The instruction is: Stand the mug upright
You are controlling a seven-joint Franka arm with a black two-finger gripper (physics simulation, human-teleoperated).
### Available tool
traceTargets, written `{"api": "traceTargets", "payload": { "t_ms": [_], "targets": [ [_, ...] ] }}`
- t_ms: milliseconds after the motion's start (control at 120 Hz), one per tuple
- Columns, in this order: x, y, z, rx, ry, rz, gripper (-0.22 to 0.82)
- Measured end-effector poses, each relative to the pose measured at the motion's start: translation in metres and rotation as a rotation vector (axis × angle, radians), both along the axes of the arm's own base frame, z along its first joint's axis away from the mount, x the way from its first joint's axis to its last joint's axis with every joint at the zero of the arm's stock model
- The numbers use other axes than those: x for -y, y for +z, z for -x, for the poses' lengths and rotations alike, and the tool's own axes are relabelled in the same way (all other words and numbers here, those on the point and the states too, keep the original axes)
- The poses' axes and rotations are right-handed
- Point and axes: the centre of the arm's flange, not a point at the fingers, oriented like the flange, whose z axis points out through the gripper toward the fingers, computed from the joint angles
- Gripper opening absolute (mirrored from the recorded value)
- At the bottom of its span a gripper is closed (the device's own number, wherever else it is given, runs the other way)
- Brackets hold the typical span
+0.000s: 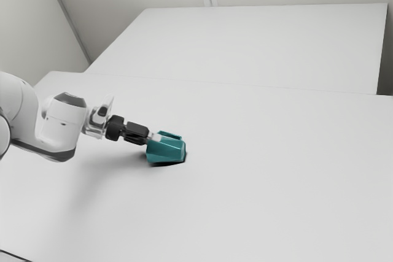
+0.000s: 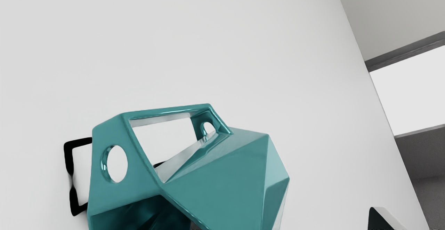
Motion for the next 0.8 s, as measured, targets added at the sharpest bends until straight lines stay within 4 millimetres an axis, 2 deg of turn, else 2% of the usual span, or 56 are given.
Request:
{"api": "traceTargets", "payload": {
  "t_ms": [417,633,800],
  "targets": [
    [-0.0002,-0.0007,-0.0005,0.029,-0.015,-0.007,0.09],
    [0.0024,-0.0017,-0.0009,0.035,-0.025,-0.01,-0.05],
    [0.0057,0.0014,-0.0022,0.046,-0.035,-0.011,-0.11]
  ]
}}
